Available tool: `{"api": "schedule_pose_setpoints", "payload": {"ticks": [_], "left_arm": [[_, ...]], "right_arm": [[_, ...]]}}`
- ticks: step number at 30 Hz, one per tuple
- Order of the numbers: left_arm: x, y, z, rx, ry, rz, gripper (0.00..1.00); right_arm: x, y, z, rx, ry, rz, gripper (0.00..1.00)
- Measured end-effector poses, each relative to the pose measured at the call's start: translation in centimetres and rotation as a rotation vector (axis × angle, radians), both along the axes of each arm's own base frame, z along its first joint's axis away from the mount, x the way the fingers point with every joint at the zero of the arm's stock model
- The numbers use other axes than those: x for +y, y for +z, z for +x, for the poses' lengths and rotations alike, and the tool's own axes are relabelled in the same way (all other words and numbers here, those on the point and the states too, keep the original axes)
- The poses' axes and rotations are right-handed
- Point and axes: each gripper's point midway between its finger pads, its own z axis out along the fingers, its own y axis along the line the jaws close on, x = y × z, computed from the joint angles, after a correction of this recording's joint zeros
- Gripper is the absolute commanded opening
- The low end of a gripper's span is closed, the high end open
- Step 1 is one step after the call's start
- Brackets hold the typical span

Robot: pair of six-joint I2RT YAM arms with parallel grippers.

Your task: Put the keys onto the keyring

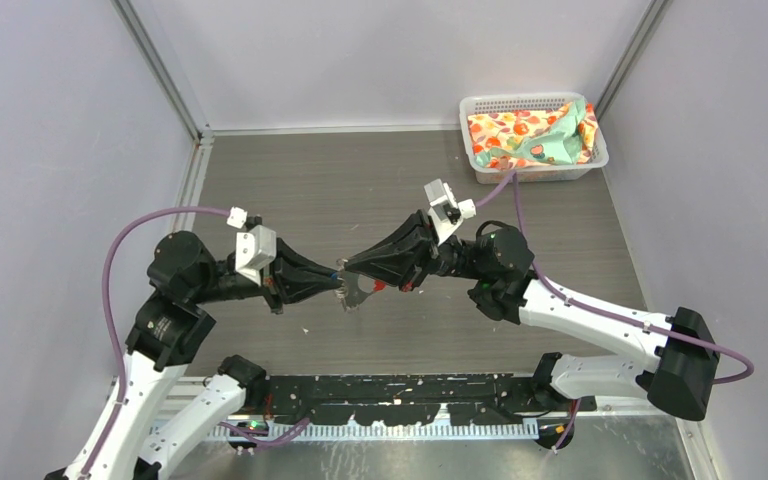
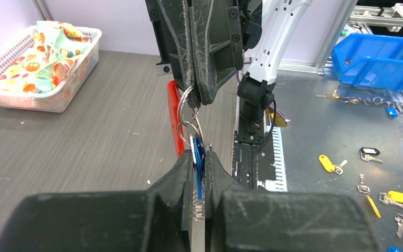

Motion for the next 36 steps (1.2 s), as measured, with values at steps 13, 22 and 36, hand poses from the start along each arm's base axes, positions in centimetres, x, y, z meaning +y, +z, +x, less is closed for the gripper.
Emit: {"api": "schedule_pose_setpoints", "payload": {"ticks": [13, 22, 36], "left_arm": [[0.1, 0.3, -2.7, 0.01, -0.129, 0.002, 0.48], [0.7, -0.6, -2.8, -0.052, -0.107, 0.052, 0.39], [0.2, -1.7, 0.2, 0.016, 0.019, 0.024, 0.15]], "right_arm": [[0.0, -0.7, 0.7, 0.006, -0.011, -0.03, 0.01], [-0.4, -0.6, 0.6, 0.022, 0.024, -0.029, 0.01], [0.0, -0.2, 0.1, 0.049, 0.087, -0.013, 0.01]]}}
